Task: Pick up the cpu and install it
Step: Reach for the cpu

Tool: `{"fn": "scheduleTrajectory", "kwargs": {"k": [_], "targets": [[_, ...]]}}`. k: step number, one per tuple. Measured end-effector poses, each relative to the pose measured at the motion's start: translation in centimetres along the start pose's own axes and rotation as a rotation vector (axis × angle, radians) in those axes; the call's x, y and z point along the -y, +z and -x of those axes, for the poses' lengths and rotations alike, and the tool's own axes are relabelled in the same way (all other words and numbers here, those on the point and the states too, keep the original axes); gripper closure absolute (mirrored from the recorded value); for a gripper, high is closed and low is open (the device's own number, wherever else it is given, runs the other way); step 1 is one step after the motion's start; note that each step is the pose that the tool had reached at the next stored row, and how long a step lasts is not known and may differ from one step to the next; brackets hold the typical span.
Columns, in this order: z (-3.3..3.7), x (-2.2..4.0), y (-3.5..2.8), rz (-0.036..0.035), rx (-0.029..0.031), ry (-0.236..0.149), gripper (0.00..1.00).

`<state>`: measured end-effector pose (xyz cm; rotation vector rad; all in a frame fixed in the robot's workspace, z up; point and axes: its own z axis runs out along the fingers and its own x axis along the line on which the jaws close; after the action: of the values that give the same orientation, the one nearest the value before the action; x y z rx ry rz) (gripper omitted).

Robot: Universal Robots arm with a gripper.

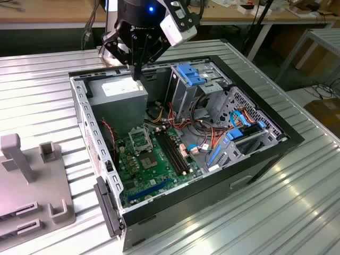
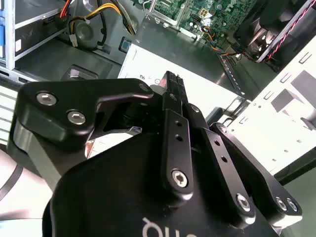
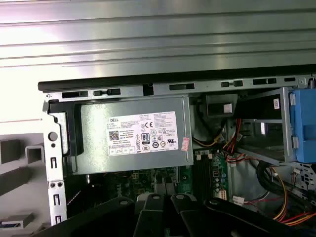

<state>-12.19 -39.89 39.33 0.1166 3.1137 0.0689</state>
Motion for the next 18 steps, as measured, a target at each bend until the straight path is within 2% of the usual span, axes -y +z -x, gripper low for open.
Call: {"fn": "scheduleTrajectory", "kwargs": {"k": [18], "targets": [[-0.43, 0.03, -0.01, -0.0001, 0.0, 0.0, 0.89]]}}
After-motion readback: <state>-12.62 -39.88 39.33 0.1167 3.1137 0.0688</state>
